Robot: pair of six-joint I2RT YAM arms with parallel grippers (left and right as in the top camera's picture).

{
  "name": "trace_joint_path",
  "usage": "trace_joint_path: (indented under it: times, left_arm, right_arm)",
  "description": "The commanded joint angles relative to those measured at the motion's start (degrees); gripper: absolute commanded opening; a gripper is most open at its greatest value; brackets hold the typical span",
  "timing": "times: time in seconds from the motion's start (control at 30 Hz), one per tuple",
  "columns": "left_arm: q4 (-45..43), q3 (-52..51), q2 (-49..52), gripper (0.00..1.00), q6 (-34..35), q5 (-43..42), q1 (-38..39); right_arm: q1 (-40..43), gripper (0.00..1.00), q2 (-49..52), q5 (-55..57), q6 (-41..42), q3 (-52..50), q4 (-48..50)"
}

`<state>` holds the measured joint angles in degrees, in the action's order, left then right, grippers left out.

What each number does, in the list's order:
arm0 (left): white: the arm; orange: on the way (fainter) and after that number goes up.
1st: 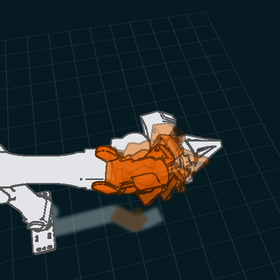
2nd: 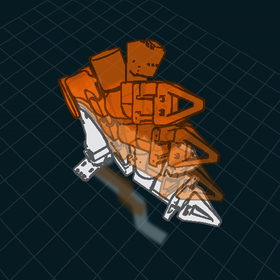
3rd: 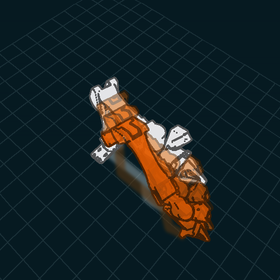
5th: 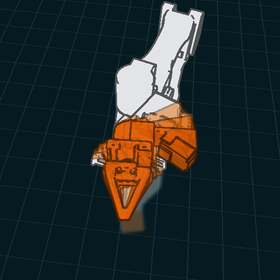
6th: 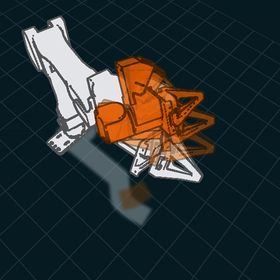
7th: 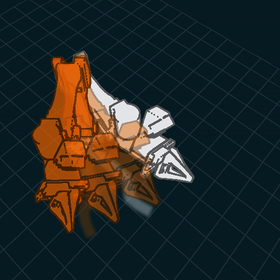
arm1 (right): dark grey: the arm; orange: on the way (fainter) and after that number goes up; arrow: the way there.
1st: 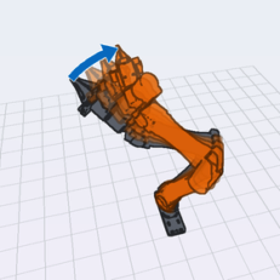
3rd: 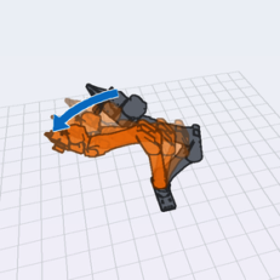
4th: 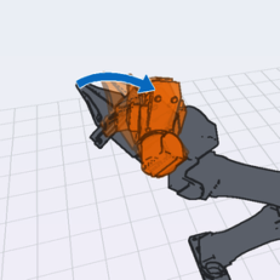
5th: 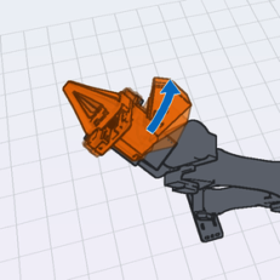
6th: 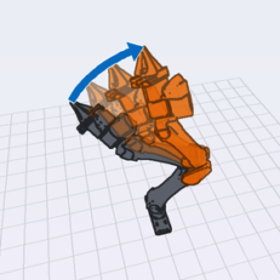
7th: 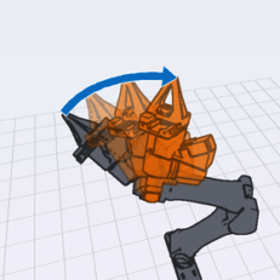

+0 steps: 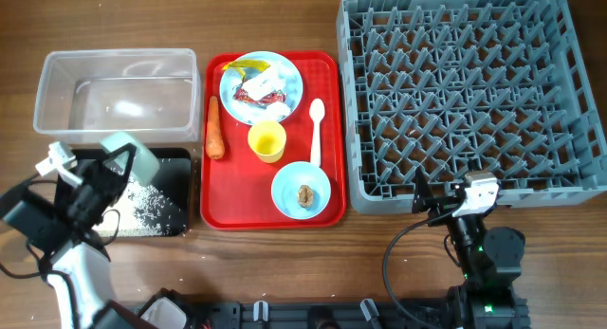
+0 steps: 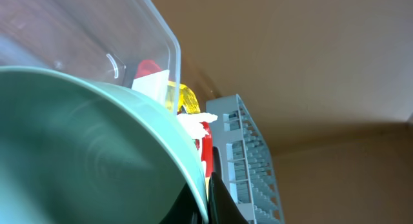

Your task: Sort waste into correct bins and load items into the dishwasher rack

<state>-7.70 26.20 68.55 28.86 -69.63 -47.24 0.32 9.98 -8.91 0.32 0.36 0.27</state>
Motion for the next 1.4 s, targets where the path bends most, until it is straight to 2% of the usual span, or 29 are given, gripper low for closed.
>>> trace_joint_path:
  times: [0.0, 0.17, 0.33, 0.4, 0.67, 0.93, 1.17, 1.37]
  left_arm:
    - [2.1, 1.4, -6.6, 0.04, 3.1, 7.7, 4.0]
    - [11.3, 3.9, -14.4, 0.04, 1.6, 18.6, 11.8]
    - [31.7, 13.0, -16.7, 0.04, -7.9, 37.0, 25.3]
    - [36.0, 15.7, -16.7, 0.04, -9.0, 42.5, 31.2]
    - [42.7, 17.0, -12.5, 0.04, -8.7, 60.8, 55.5]
    - [44.6, 17.0, 1.6, 0.04, -7.6, 64.2, 69.6]
    - [41.2, 17.0, 12.0, 0.04, -7.6, 65.1, 73.4]
    - [39.6, 17.0, 13.4, 0.07, -7.6, 66.6, 73.4]
  right_arm:
    - [0.2, 1.00, -0.2, 0.4, -0.3, -0.1, 0.3]
    - [0.2, 1.00, -0.2, 0.4, -0.3, -0.1, 0.3]
    - [0.2, 1.00, -0.2, 0.4, -0.3, -0.1, 0.3]
    - [0.2, 1.00, -0.2, 0.4, -0.3, -0.1, 0.3]
    - [0.2, 1.00, -0.2, 0.4, -0.3, -0.1, 0.3]
    - [0.2, 1.00, -0.2, 0.4, -0.3, -0.1, 0.3]
    - [0.2, 1.00, -0.2, 0.4, -0.3, -0.1, 0.3]
    - [0.2, 1.00, -0.2, 0.4, -0.3, -0.1, 0.3]
